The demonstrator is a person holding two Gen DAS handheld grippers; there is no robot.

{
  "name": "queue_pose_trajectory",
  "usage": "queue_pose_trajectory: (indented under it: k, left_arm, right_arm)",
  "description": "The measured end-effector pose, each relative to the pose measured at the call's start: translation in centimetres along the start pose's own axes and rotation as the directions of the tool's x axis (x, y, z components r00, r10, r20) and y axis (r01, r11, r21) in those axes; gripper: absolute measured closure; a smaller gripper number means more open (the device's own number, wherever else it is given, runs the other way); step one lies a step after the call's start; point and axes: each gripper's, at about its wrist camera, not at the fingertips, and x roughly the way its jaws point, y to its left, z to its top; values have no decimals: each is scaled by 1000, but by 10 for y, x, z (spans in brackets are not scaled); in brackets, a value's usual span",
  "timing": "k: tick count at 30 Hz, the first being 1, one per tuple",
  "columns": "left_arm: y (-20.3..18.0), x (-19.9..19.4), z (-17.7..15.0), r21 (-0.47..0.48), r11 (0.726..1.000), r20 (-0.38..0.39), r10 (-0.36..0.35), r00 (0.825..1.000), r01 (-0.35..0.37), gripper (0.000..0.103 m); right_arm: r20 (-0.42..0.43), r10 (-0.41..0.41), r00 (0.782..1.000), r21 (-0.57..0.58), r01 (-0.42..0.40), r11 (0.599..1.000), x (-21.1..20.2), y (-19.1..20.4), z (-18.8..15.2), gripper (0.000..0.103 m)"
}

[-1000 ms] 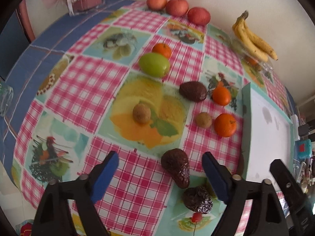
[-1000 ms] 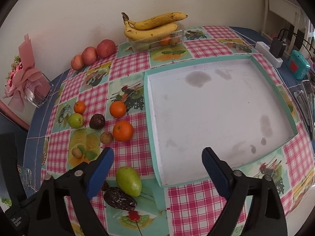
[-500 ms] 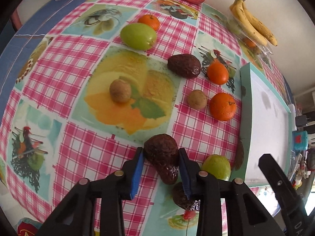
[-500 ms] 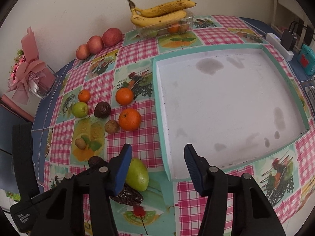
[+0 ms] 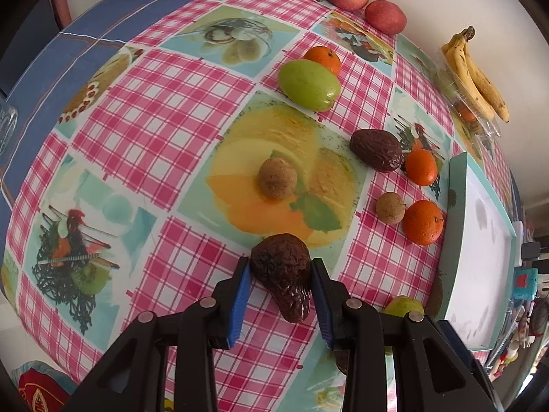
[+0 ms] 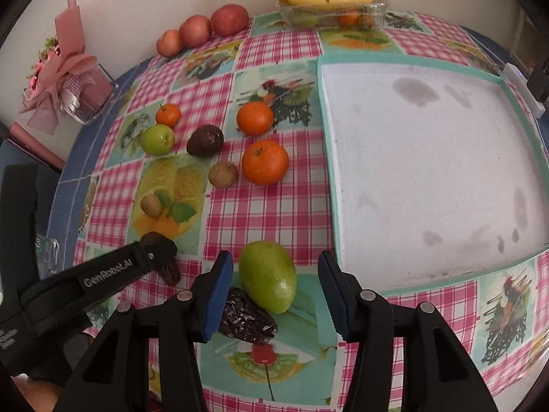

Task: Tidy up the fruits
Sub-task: 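Grasp the green pear with the right tool while the left tool grasps the brown avocado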

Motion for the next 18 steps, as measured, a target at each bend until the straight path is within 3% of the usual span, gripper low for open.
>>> queue_pose_trajectory:
  k: [5,9,18]
  left_arm:
    - [2,-2,-2,2,1000,-1,1,1000,-1,66]
    - [3,-3,-4,4,1000,0,5,1000,-5,66]
    - [0,-14,2,-7,1000,54,-16,998,16,66]
  right_arm:
    - [-51,-9,999,-21,8,1000,14,4,-3,51]
    - [-76,18,997,-38,-21,999,20,8,-5,61]
    - [13,33,999,6,-33,999,-4,-1,-1,61]
